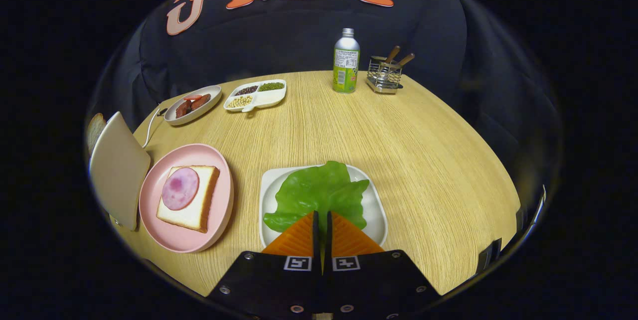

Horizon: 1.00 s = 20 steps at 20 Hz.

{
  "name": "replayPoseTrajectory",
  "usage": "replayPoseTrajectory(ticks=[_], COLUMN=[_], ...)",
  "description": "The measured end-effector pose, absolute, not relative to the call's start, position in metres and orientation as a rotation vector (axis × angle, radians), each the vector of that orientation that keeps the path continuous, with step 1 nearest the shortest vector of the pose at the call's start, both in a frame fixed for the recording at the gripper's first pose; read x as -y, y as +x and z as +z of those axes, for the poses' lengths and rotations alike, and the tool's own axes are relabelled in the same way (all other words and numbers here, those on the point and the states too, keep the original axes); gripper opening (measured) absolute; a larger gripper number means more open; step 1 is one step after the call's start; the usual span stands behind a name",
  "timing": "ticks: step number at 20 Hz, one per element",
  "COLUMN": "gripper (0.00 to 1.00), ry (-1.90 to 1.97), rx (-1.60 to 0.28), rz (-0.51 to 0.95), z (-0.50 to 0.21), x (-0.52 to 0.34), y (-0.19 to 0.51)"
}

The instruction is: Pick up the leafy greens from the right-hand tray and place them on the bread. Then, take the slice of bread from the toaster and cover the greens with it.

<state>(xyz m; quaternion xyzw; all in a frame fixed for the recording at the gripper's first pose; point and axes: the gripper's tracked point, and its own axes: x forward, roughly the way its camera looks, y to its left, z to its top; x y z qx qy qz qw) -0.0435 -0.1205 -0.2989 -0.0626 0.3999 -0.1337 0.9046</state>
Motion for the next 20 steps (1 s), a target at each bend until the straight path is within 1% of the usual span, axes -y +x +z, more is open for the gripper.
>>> replayPoseTrajectory(ticks=[6,12,20], gripper=[0.01,0.01,0.01], ry=[-0.13,-0.128,-0.121], rx=[-0.785,-0.761,-0.758], rz=[-0.251,-0.19,-0.086], z=[-0.275,-0.256,-0.255], x=[0.102,0.066,0.003], y=[-0.034,-0.024,-0.013])
